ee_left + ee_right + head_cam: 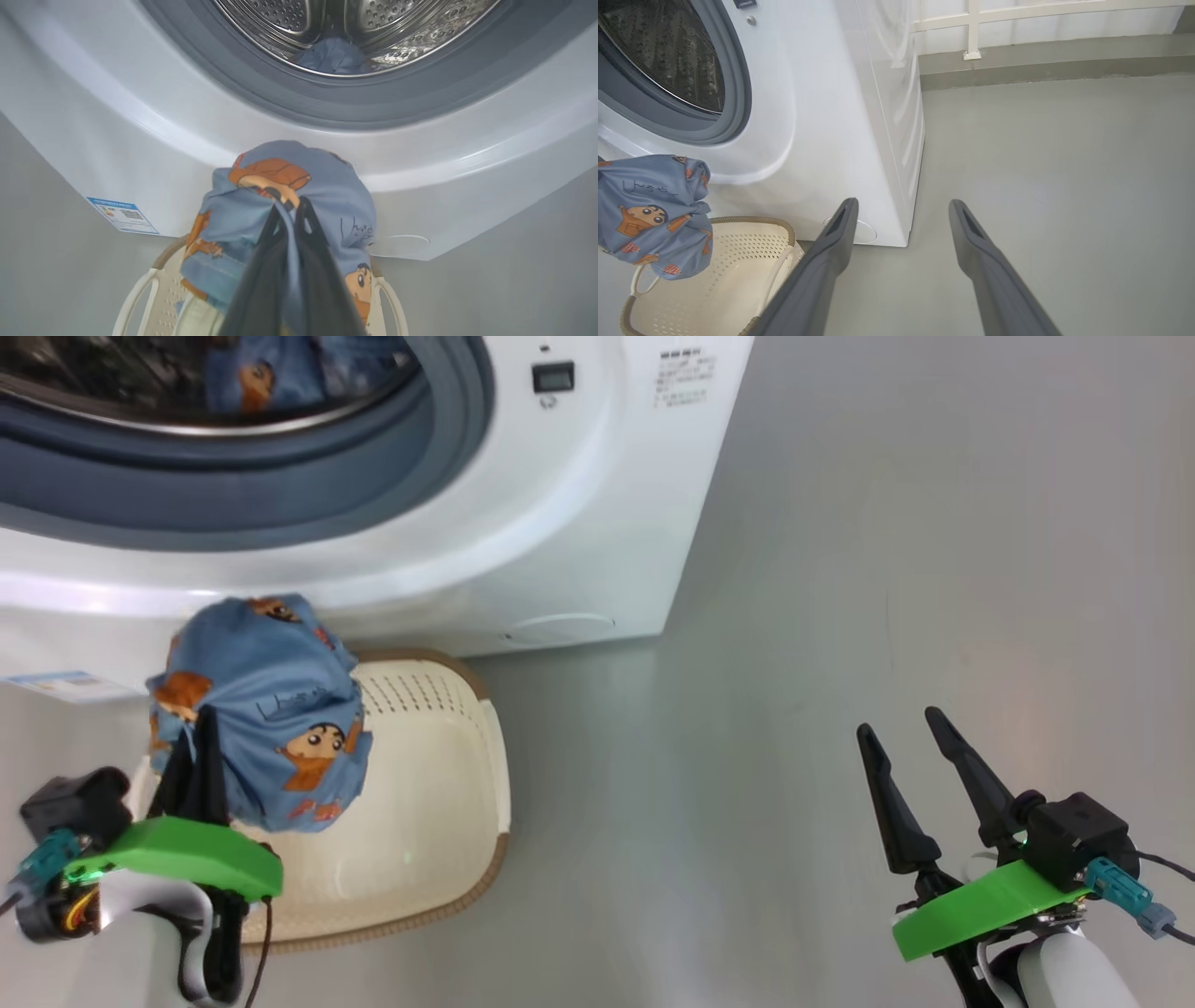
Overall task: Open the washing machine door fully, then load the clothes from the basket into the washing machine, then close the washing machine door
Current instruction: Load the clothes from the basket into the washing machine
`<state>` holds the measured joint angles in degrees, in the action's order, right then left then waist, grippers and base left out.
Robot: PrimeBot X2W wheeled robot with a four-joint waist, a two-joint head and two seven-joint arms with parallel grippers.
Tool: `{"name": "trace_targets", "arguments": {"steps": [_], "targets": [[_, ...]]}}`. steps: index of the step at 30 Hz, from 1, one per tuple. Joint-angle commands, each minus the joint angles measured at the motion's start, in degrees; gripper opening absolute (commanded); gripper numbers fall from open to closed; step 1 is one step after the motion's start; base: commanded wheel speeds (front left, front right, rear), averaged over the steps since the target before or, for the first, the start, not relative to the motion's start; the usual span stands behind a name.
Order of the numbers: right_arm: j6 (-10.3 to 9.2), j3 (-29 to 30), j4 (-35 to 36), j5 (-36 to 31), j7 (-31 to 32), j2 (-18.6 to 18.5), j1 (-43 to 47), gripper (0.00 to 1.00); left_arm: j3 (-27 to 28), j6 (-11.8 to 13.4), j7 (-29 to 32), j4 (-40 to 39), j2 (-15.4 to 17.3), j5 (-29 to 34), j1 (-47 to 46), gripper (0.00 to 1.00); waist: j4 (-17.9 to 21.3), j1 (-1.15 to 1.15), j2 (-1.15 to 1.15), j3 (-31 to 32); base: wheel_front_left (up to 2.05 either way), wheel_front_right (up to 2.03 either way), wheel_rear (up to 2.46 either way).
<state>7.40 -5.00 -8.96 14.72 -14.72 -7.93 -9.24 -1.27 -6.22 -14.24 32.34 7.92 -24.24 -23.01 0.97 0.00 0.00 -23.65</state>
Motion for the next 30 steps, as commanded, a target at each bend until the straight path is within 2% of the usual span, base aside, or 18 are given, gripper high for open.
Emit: {"name": "trace_targets", "arguments": {"steps": [1, 7, 14, 30], "targets": [[0.09, -1.66, 1.17, 0.40, -0.28, -0.51, 1.31, 1.00, 2.93, 0.67, -0.75, -3.88, 1.38, 1.72, 2.02, 0.00, -1.63, 0.00, 0.00, 4.09, 0.00, 0.00, 0.00], [0.09, -1.79, 1.32, 0.46, -0.02, -0.98, 2.59, 1.00, 5.86, 1.54, -0.75, -13.25, -0.26, 6.63, 7.15, 0.00, -2.28, 0.00, 0.00, 8.40, 0.00, 0.00, 0.00], [0.09, -1.81, 2.06, 0.68, 0.96, -1.38, 4.79, 1.00, 5.76, 2.84, -0.75, -21.83, -1.77, 11.20, 12.23, 0.00, -3.29, 0.00, 0.00, 12.99, 0.00, 0.00, 0.00], [0.09, -1.26, 4.91, 0.44, 2.58, -0.97, 8.80, 1.00, 7.72, 4.70, -0.75, -28.60, -1.95, 13.31, 21.30, 0.00, -3.48, 0.00, 0.00, 20.37, 0.00, 0.00, 0.00]]}}
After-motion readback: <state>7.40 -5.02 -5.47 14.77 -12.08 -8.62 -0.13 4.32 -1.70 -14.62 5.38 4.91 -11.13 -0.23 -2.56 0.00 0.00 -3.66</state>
